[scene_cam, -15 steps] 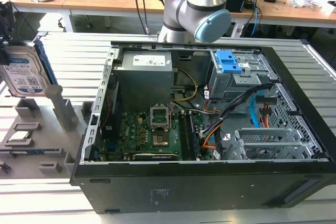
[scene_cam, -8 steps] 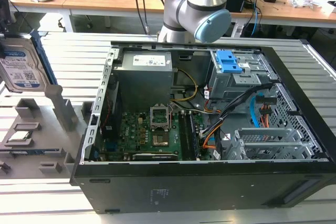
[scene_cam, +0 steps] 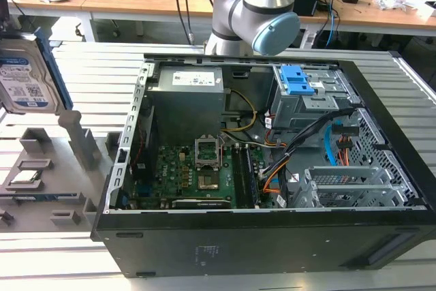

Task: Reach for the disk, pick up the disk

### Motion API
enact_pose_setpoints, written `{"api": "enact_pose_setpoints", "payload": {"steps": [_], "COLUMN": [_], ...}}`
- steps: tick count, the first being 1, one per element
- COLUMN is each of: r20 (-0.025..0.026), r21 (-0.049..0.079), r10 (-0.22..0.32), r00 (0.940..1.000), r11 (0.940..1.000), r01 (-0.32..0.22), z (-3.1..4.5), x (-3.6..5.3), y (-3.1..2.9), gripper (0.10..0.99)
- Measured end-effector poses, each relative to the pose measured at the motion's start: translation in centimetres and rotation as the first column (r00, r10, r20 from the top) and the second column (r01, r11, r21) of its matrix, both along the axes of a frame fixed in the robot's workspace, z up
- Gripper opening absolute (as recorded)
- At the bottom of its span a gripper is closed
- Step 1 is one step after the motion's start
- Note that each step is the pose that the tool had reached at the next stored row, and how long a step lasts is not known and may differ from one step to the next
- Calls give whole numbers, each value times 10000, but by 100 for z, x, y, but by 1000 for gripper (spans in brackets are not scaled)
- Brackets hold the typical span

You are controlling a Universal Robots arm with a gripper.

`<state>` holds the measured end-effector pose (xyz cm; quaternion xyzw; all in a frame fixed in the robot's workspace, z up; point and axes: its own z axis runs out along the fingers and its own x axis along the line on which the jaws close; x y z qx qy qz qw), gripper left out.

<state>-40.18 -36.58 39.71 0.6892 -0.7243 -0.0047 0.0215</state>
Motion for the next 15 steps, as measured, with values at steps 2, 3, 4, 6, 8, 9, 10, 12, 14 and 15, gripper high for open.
{"api": "enact_pose_setpoints", "payload": {"steps": [2, 3, 4, 6, 8, 9, 10, 12, 14, 15], "r20": [1, 1, 0, 0, 1, 0, 0, 0, 0, 0], "r21": [-8, -16, -20, -30, -44, -51, -53, -57, -65, -70], "r10": [0, 0, 0, 0, 0, 0, 0, 0, 0, 0], "r00": [10000, 10000, 10000, 10000, 10000, 10000, 10000, 10000, 10000, 10000], "r11": [10000, 10000, 10000, 10000, 10000, 10000, 10000, 10000, 10000, 10000], "r01": [0, 0, 0, 0, 0, 0, 0, 0, 0, 0], "z": [40, 66, 82, 112, 150, 174, 189, 220, 274, 298], "x": [1, 1, 2, 2, 3, 3, 4, 4, 6, 7], "y": [2, 2, 3, 4, 6, 6, 7, 7, 8, 9], "gripper": [369, 369, 369, 369, 369, 369, 369, 369, 369, 369]}}
